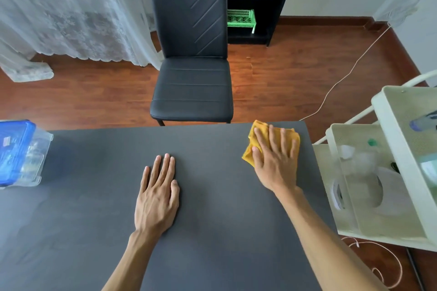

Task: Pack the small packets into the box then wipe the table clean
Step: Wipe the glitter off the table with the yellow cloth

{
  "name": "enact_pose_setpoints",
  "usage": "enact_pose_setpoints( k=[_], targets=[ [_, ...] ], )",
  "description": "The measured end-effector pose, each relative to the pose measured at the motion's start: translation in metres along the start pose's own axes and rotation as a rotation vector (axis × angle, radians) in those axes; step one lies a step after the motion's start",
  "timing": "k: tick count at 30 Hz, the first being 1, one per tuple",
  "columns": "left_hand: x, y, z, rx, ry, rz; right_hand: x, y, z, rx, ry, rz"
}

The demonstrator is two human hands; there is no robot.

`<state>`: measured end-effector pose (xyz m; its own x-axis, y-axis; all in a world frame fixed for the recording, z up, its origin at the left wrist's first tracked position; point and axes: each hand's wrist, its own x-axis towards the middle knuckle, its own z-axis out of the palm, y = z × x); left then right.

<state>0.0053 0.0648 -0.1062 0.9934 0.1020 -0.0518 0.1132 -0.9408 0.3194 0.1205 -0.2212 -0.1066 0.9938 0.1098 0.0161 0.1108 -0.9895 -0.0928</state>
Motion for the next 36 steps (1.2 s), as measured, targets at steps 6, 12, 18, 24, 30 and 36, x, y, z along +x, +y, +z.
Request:
enact_pose_setpoints(
  k=[6, 12, 18, 24, 30, 36],
  targets=[
    [0.003, -0.005, -0.002, -0.092, 0.043, -0.014, -0.067, -0.092, 0.022, 0.117, -0.069, -0.536],
    [-0.002, -0.030, -0.017, -0.097, 0.027, 0.049, -0.074, 0.030, 0.001, 0.062, -0.139, -0.320],
    [-0.003, -0.055, -0.025, -0.032, 0.009, 0.014, 0.027, -0.103, 0.007, 0.054, -0.053, -0.175],
    [-0.019, -0.096, -0.039, -0.075, 0.020, -0.054, -0.097, -0.164, 0.029, 0.125, -0.114, -0.725],
    [-0.052, -0.166, -0.060, -0.027, -0.022, -0.007, -0.044, -0.078, 0.009, 0.075, -0.085, -0.223],
    [-0.052, -0.165, -0.060, -0.070, -0.003, -0.005, -0.011, -0.242, 0.023, 0.091, -0.082, -0.367]
  ],
)
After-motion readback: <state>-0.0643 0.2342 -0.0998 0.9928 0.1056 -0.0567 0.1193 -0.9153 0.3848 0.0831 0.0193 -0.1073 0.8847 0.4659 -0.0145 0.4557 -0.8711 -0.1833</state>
